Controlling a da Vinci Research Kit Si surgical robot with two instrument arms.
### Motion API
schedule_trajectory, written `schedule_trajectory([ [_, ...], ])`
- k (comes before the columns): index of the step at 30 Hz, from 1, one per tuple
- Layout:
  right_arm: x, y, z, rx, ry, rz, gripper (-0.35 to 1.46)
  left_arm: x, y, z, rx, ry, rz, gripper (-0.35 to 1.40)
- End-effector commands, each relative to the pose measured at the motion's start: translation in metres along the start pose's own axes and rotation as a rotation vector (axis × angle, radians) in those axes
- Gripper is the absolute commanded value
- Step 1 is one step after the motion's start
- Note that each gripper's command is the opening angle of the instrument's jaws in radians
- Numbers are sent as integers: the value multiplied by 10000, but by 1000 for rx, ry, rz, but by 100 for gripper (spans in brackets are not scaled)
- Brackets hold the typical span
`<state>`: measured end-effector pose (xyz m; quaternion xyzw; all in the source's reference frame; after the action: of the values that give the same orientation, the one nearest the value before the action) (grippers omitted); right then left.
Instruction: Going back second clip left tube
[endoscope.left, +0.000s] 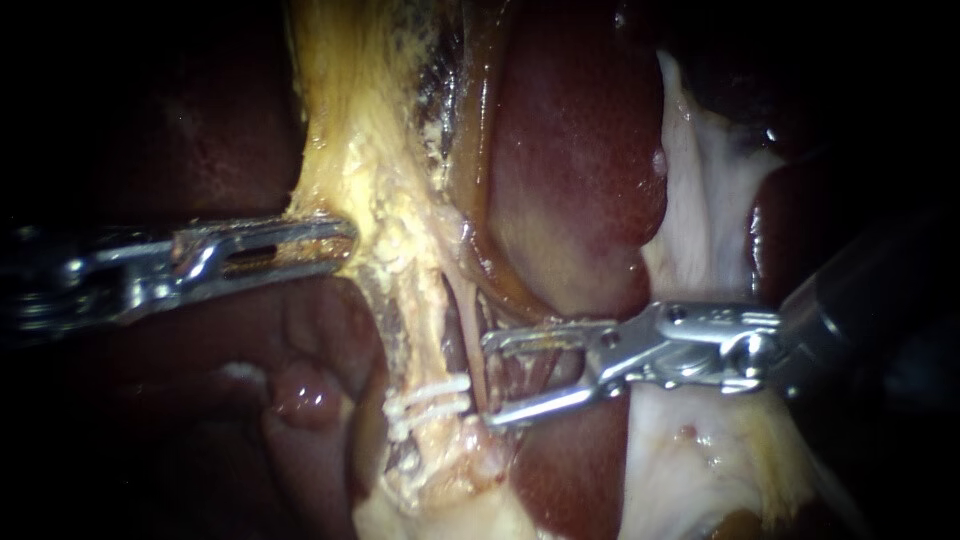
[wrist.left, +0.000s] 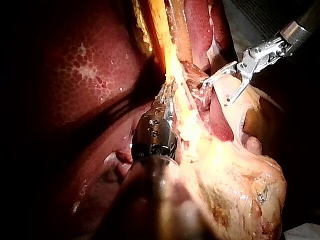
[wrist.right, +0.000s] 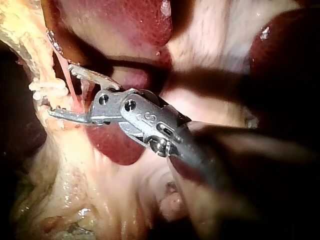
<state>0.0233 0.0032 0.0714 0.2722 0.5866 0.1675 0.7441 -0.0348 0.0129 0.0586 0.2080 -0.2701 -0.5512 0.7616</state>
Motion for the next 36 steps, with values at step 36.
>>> schedule_trajectory([
  [36,38,-4,-50,-66,6,-162,60,26,8,101,14,37,26,-35],
])
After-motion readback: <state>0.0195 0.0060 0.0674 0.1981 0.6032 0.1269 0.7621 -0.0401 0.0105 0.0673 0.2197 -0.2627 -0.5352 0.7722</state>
